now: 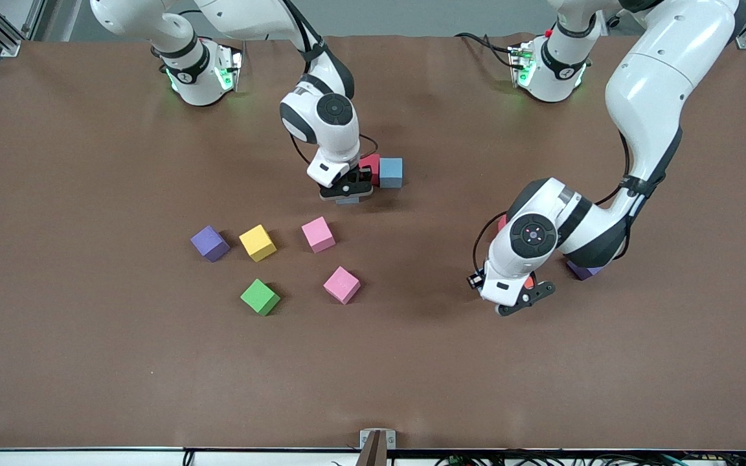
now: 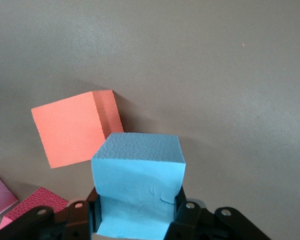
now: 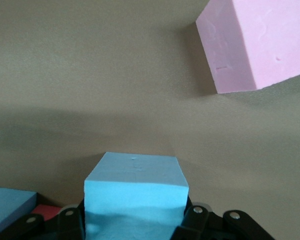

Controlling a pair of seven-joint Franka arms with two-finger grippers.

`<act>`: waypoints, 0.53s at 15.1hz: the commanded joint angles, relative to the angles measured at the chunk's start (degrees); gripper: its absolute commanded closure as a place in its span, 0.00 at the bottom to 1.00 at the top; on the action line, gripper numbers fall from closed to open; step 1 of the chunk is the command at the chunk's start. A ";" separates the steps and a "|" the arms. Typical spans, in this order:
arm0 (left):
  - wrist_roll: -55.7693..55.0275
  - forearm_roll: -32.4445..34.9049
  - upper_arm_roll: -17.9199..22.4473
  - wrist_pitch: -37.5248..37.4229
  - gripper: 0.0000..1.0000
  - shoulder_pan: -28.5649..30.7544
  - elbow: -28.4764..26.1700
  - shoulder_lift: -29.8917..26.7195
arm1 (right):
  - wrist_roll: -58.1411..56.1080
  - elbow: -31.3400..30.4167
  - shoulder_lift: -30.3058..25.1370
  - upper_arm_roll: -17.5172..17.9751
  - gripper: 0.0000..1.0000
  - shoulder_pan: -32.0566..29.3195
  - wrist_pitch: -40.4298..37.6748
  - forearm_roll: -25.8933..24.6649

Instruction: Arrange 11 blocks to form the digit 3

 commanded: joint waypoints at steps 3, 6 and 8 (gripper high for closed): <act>1.09 0.25 -0.27 -0.74 0.61 0.36 -0.30 -0.59 | 0.23 0.32 0.65 -0.44 0.97 0.24 -0.55 -0.53; 1.18 0.25 -0.18 -0.74 0.61 0.36 -0.30 -0.59 | -0.20 1.11 0.65 -0.44 0.00 0.06 -1.16 -0.27; 1.09 0.25 -0.27 -0.74 0.61 0.36 -0.30 -0.59 | -0.38 2.51 0.65 -0.44 0.00 -0.03 -3.34 -0.27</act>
